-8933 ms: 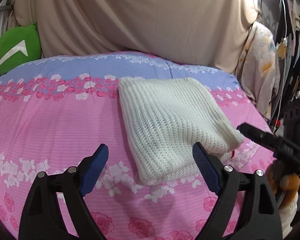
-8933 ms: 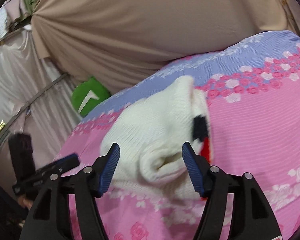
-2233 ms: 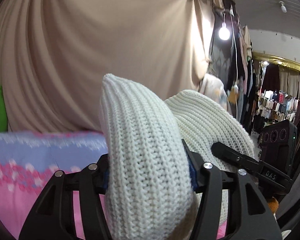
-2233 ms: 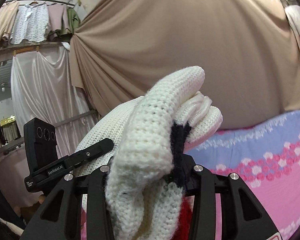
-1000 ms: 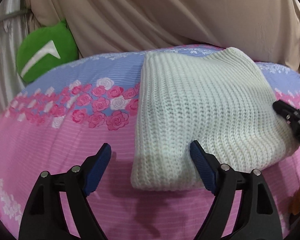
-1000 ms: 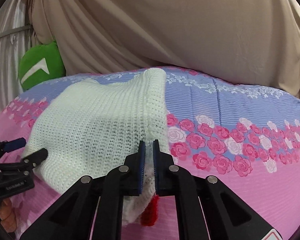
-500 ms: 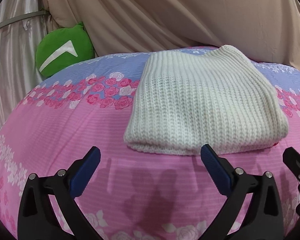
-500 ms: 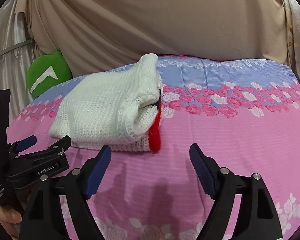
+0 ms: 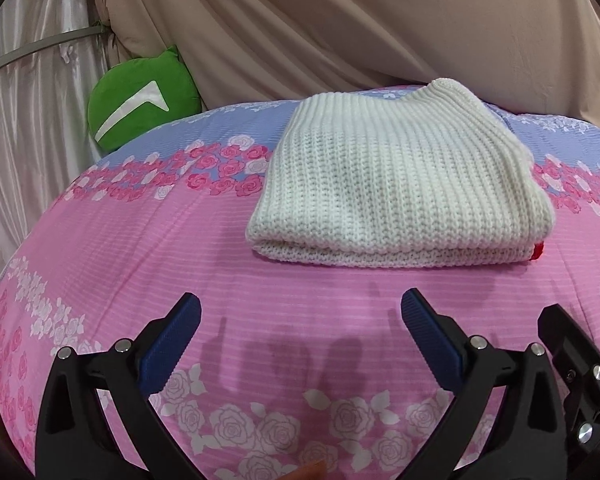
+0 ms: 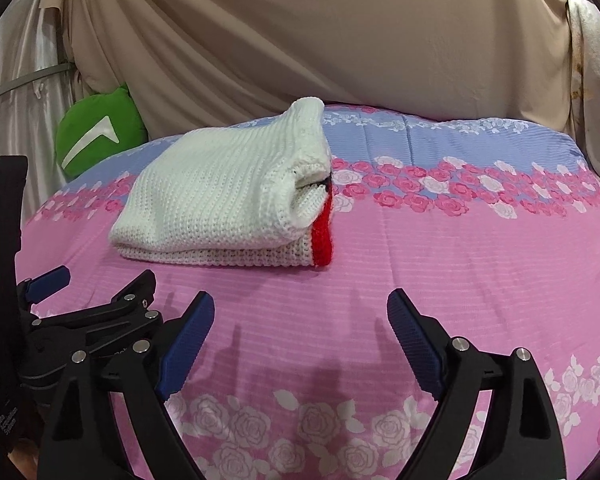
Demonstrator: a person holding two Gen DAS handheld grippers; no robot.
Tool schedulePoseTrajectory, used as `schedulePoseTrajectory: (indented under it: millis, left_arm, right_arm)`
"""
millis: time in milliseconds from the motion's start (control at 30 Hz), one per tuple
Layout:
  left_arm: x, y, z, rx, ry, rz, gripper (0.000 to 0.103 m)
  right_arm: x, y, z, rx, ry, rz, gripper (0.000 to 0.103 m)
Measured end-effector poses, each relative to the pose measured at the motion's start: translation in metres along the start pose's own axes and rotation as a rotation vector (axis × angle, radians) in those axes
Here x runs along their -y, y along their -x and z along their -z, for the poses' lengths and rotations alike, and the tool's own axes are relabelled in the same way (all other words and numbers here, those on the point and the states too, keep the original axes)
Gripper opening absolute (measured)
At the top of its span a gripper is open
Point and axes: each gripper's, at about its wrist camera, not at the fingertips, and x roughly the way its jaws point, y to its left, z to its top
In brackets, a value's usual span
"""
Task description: Fold small clothes
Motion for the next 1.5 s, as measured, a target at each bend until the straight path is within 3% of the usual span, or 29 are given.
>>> schedulePoseTrajectory:
  millis: [233, 1067, 1500]
  left_arm:
    - [-0.0025, -0.0024, 0.0005, -0.017, -0.006, 0.033, 0.098]
    - [0.0004, -0.0074, 0.0012, -0.043, -0.029, -0.030, 0.098]
    - [0.0013, -0.0082, 0.0007, -0.045, -0.019, -0.028, 0.098]
  right_arm:
    - [0.0012, 0.0001, 0.0006, -0.005, -0.010, -0.005, 0.086]
    - [-0.0005, -0.0041, 0.0024, -0.039, -0.011, 0.041, 0.086]
    - [0.0007, -0.0057, 0.0015, -0.040, -0.001, 0.046, 0.086]
